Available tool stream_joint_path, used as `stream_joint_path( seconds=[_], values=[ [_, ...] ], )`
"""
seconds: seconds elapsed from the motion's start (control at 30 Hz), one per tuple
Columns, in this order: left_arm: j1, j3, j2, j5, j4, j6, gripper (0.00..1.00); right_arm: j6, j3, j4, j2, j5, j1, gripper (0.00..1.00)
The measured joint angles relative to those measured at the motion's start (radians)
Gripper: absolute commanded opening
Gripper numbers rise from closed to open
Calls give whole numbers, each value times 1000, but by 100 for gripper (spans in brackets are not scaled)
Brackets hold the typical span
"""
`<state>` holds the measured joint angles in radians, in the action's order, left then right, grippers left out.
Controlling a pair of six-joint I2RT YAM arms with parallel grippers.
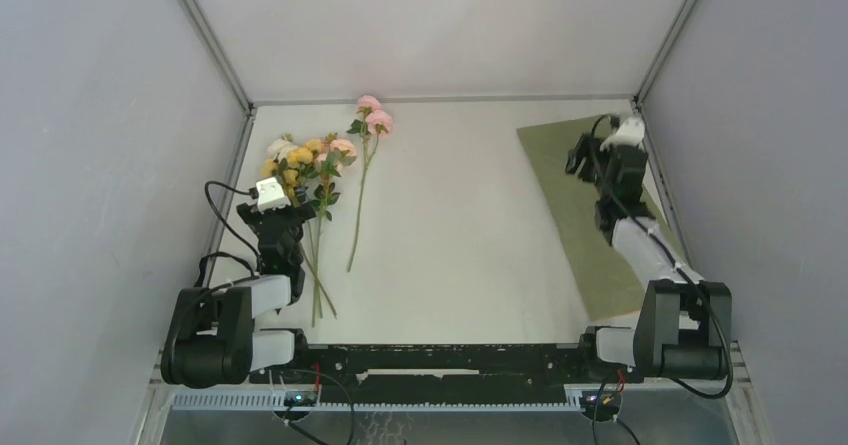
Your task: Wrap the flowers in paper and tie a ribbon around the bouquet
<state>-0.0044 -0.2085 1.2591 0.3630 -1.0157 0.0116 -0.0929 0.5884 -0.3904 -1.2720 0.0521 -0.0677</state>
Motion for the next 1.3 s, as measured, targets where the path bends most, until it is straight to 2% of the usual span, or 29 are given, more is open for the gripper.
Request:
stream_joint_path(
  seconds=[0.07, 0.17, 0.23, 0.3, 0.37, 0.5, 0.63, 0.77, 0.93, 1.1, 1.2, 1.3],
  values=[
    [0, 0, 0, -7, 0, 0, 100, -21, 185, 162, -26, -28, -4, 69],
    [11, -2, -10, -57, 27, -2, 100, -47, 428, 381, -107, -85, -8, 70],
    [40, -46, -58, -101, 189, 0, 97, -53, 526, 509, -176, -106, -16, 72],
    [75, -178, -89, -153, 411, -16, 94, -58, 591, 641, -268, -104, -34, 75],
    [93, -410, -90, -209, 682, -56, 93, -63, 626, 761, -359, -98, -54, 77],
    [95, -682, -113, -320, 936, -101, 90, -66, 705, 943, -529, -93, -71, 82],
    [85, -710, -159, -427, 1113, -119, 87, -61, 808, 1082, -663, -64, -72, 91],
    [48, -708, -135, -473, 1273, -128, 85, -47, 917, 1198, -783, -7, -38, 92],
    [34, -711, -98, -486, 1377, -142, 84, -19, 1069, 1341, -883, 53, 105, 89],
    [34, -711, -84, -479, 1426, -155, 83, -24, 1307, 1443, -1022, 204, 334, 87],
    [33, -712, -84, -479, 1442, -168, 79, -26, 1479, 1453, -1119, 327, 449, 86],
    [17, -716, -84, -475, 1469, -180, 73, -28, 1555, 1447, -1146, 423, 525, 86]
  ],
)
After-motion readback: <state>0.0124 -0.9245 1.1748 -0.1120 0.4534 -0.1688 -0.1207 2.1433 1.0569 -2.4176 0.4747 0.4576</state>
